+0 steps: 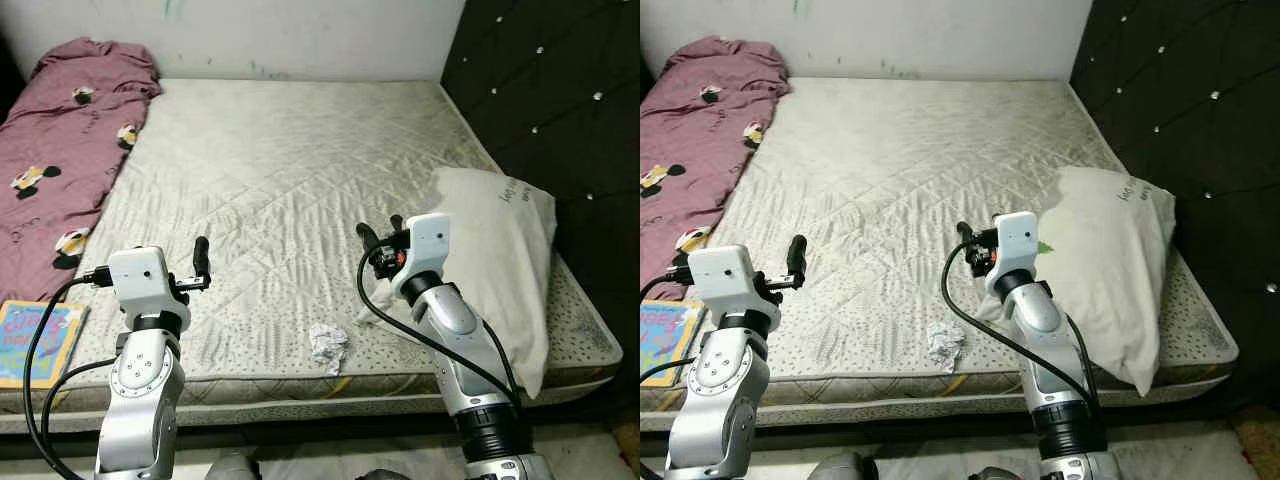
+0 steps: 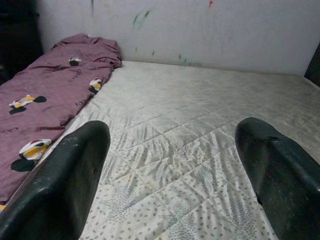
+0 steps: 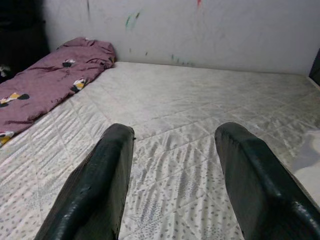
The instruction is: Clean up the room
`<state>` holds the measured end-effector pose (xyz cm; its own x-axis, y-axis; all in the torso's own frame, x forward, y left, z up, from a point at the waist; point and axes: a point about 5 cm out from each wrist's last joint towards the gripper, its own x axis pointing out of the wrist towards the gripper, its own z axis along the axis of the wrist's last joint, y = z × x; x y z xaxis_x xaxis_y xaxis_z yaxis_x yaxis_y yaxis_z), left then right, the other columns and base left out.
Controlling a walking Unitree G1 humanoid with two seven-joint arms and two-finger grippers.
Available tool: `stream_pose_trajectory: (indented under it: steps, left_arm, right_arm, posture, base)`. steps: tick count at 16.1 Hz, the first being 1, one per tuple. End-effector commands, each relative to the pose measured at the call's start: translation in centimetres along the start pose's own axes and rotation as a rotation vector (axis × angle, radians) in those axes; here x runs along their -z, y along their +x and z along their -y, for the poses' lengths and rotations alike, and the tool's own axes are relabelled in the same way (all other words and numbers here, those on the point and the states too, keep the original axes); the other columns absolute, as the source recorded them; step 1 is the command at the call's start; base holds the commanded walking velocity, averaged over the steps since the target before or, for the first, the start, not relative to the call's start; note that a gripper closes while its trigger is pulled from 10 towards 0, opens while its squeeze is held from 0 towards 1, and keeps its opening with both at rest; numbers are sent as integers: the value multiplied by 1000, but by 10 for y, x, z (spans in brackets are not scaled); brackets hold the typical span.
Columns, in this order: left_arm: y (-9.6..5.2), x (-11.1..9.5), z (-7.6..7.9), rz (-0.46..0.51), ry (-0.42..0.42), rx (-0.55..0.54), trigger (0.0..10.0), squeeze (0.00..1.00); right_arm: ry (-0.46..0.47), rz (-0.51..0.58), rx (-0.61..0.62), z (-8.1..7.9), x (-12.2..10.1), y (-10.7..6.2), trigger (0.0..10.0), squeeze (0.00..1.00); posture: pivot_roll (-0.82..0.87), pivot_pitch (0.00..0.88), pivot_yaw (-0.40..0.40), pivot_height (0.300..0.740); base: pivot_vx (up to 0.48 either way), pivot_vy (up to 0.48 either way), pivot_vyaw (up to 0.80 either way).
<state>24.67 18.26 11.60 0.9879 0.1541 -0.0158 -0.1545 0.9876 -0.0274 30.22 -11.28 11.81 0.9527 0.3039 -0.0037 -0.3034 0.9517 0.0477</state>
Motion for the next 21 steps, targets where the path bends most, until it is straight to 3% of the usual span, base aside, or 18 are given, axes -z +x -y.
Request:
stream_pose_trajectory:
  steps: [1,10,18,21]
  left_arm:
    - [-2,-1,-3,-3,7,-23,10000,0]
    - [0,-3,-4,10,13,-42,10000,0]
    - [-2,-3,-6,-2,-29,-39,10000,0]
    - [-5,-6,-6,3,-25,-25,10000,0]
  right_arm:
    - [11,24,6,0,-7,1,10000,0]
    - [9,19,-16,-2,-6,0,10000,0]
    - [-22,18,-55,-5,-8,1,10000,0]
    - [-23,21,-58,-7,-10,1,10000,0]
  posture:
    - [-4,1,-41,716]
    - [-12,9,-43,613]
    - [-13,30,-52,613]
    - [-19,59,-53,613]
  base:
    - [0,0,0]
    - [0,0,0]
    - [0,0,0]
    - [0,0,708]
